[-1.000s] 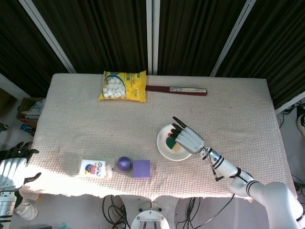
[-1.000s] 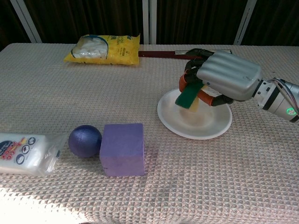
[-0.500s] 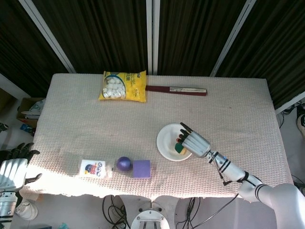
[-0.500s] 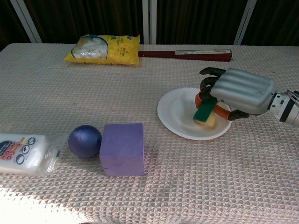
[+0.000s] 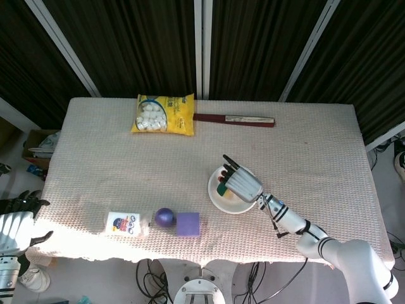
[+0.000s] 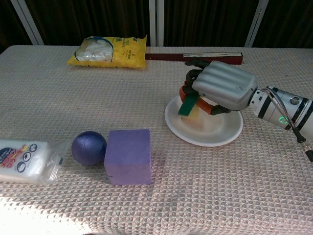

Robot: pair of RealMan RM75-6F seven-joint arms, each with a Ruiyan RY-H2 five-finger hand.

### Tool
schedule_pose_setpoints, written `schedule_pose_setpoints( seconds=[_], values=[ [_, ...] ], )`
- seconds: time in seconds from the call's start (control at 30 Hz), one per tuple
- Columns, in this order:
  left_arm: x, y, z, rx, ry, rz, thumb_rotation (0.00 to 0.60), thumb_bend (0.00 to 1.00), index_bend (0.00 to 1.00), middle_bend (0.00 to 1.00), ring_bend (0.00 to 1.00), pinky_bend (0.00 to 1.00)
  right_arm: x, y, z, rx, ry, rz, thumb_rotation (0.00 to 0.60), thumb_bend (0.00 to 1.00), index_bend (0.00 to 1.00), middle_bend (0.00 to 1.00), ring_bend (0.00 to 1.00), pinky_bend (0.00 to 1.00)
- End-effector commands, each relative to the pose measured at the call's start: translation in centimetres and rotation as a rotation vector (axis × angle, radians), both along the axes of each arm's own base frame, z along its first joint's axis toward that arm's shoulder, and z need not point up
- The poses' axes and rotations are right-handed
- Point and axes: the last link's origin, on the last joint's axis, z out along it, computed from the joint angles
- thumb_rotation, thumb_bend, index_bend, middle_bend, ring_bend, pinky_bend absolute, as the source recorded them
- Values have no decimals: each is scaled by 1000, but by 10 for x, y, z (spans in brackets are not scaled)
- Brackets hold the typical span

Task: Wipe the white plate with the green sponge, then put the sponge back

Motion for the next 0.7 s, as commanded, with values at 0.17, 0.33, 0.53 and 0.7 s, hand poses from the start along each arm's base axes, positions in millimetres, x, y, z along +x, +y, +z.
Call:
schedule_pose_setpoints(
  seconds=[0.17, 0.33, 0.53, 0.7],
  values=[
    [-2, 0, 1, 4, -4, 4, 600, 31, 329, 122, 78, 159, -23, 22, 22, 52, -57, -24, 600, 595, 851, 490, 278, 72],
    [0, 3, -4, -10, -10, 1, 600, 32, 329, 123, 78, 159, -44, 32, 26, 67, -25, -77, 600, 594, 875, 493, 267, 72],
    [3, 6, -5, -19, -9, -11, 600, 31, 329, 123, 78, 159, -38, 24, 12, 44, -9, -62, 600, 595, 881, 419, 157, 7],
    [3, 4, -3, -13, -5, -3, 600, 31, 330, 122, 78, 159, -26, 12, 0, 23, 13, -34, 600, 600, 884, 411, 149, 0]
  ],
)
